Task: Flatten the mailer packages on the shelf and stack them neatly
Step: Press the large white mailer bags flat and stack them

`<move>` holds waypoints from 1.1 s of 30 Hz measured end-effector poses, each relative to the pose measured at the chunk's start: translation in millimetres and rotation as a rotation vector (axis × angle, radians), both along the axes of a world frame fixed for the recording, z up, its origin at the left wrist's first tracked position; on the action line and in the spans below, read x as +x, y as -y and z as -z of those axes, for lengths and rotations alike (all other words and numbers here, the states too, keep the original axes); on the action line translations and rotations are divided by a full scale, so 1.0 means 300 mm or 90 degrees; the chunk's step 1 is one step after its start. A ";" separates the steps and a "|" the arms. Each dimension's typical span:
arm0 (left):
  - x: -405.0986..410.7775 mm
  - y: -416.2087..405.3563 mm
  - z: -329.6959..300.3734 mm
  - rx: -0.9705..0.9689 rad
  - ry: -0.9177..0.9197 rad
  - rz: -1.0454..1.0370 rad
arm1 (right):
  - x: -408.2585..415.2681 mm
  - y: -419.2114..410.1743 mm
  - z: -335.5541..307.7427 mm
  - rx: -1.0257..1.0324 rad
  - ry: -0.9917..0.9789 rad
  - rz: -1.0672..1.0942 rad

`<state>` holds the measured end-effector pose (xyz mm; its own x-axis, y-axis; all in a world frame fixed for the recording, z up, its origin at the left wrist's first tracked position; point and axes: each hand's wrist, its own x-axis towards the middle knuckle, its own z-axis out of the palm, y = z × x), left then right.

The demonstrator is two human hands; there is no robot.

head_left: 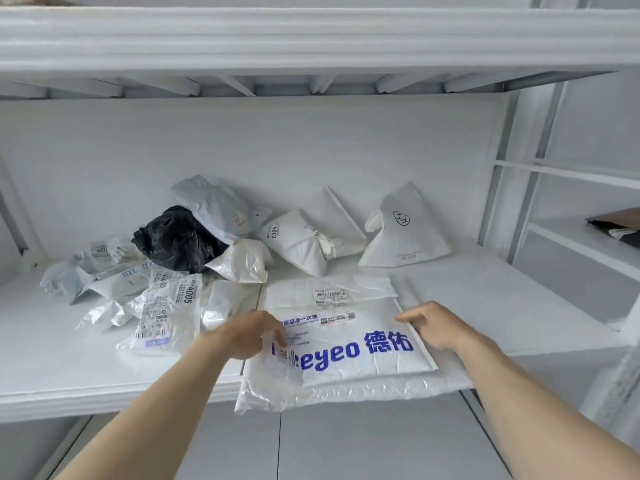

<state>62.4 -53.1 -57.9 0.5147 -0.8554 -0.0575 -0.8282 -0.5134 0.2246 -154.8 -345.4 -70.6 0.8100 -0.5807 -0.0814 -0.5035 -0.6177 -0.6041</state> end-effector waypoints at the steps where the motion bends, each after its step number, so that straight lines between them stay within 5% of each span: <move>1: -0.011 0.013 -0.025 0.018 -0.020 -0.002 | 0.011 -0.006 -0.016 -0.019 0.004 0.021; 12: -0.058 0.260 -0.010 -0.163 0.029 -0.196 | 0.258 -0.181 -0.072 -0.187 -0.033 -0.013; 33: 0.064 0.511 0.188 -0.007 0.094 -0.298 | 0.550 -0.125 0.144 -0.286 -0.149 -0.013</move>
<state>81.7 -206.4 -114.3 0.8457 -0.5309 0.0532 -0.5330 -0.8361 0.1299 10.3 -307.9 -113.8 0.8116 -0.5841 -0.0082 -0.5786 -0.8019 -0.1489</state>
